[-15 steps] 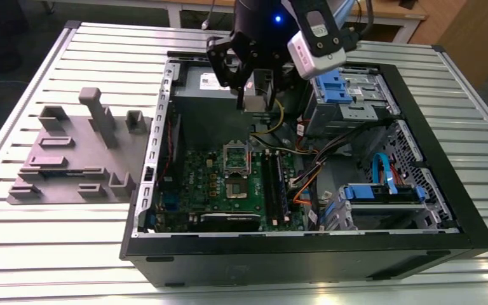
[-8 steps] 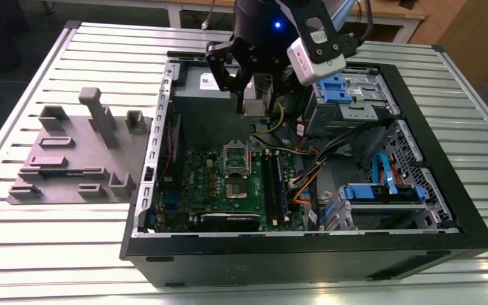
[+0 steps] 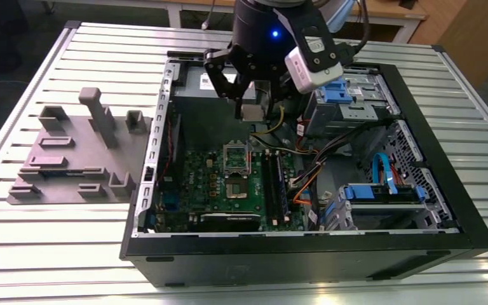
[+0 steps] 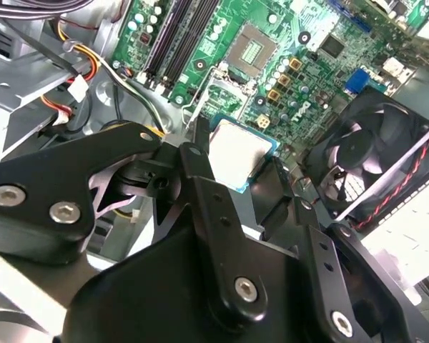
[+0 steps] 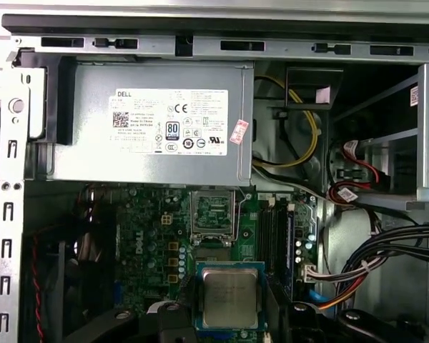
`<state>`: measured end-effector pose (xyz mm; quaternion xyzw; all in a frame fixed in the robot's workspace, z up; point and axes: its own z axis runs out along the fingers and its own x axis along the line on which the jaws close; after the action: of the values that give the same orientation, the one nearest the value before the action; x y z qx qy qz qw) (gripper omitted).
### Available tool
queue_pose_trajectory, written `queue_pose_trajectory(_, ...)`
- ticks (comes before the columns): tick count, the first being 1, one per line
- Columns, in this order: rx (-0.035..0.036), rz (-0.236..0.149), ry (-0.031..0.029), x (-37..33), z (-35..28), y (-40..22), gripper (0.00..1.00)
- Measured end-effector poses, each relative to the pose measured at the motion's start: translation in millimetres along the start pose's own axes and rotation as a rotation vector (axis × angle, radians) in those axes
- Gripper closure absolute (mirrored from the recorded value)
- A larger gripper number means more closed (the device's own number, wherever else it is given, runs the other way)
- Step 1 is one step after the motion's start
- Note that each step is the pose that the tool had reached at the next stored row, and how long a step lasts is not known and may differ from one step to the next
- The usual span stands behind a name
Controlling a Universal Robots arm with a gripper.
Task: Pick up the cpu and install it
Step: 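Place the cpu into insertion slot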
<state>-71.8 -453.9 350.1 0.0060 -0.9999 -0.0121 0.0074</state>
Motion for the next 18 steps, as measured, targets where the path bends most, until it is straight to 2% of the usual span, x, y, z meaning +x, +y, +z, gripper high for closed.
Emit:
queue_pose_trajectory(3,0.0001,0.0,0.0004,-0.1,4.8,-0.5,0.53)
queue_pose_trajectory(8,-0.0001,0.0,0.0072,0.0,11.4,-0.8,0.53)
queue_pose_trajectory(10,-0.0001,0.0,0.0076,0.1,12.9,-0.8,0.53)
queue_pose_trajectory(12,-0.0001,0.0,0.0071,0.1,14.2,-0.9,0.53)
queue_pose_trajectory(15,0.0001,0.0,0.0023,0.4,16.9,-1.5,0.53)
queue_pose_trajectory(18,0.0001,0.0,0.0011,0.6,22.0,-2.5,0.53)
